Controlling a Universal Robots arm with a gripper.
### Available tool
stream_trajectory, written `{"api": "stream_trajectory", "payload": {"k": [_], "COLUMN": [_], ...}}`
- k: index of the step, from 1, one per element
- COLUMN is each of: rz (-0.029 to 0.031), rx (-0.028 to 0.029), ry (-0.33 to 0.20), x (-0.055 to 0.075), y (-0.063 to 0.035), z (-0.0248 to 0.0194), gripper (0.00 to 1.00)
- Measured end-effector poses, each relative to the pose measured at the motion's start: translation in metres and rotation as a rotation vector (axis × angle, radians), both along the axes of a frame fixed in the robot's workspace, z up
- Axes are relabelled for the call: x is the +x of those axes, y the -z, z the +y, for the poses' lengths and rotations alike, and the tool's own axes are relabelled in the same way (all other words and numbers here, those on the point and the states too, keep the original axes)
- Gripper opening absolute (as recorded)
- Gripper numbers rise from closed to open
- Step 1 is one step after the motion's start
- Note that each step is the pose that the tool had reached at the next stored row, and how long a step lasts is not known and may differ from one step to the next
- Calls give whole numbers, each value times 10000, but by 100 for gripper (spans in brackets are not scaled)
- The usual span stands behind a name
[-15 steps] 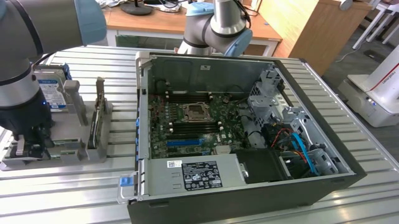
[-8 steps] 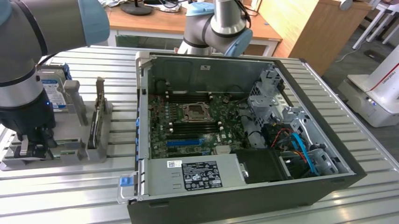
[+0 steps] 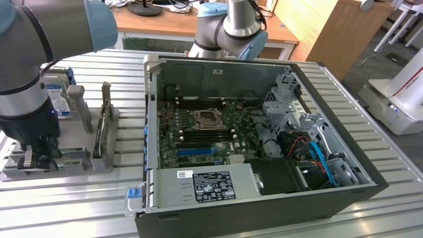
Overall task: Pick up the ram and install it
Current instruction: 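Pick up the ram and move it above insertion slot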
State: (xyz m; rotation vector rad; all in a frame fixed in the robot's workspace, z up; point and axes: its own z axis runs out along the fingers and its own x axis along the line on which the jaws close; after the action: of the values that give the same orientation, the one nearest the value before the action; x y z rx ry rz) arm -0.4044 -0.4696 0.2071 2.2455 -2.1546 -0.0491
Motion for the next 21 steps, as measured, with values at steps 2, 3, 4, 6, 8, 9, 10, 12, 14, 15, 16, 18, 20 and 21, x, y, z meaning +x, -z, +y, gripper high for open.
{"api": "stream_trajectory", "payload": {"k": [2, 3, 4, 6, 8, 9, 10, 12, 14, 15, 16, 18, 20, 21], "rz": [0, -1, -1, -1, 1, 1, 2, 1, 0, 0, 0, 0, 0, 0], "rx": [0, 0, 0, 0, -1, -2, -2, -1, 0, 0, 0, 0, 0, 0], "ry": [0, 0, 0, 0, 0, 0, 0, 0, 0, 0, 0, 0, 0, 0], "x": [0, 0, 0, 0, 0, 0, -1, 0, 0, 0, 0, 0, 0, 0], "y": [18, 27, 37, 56, 69, 72, 72, 73, 74, 74, 74, 74, 74, 74], "z": [0, 0, 0, 0, 0, 0, 0, 0, 0, 0, 0, 0, 0, 0], "gripper": [37, 37, 37, 37, 37, 37, 37, 37, 37, 37, 37, 37, 36, 36]}}
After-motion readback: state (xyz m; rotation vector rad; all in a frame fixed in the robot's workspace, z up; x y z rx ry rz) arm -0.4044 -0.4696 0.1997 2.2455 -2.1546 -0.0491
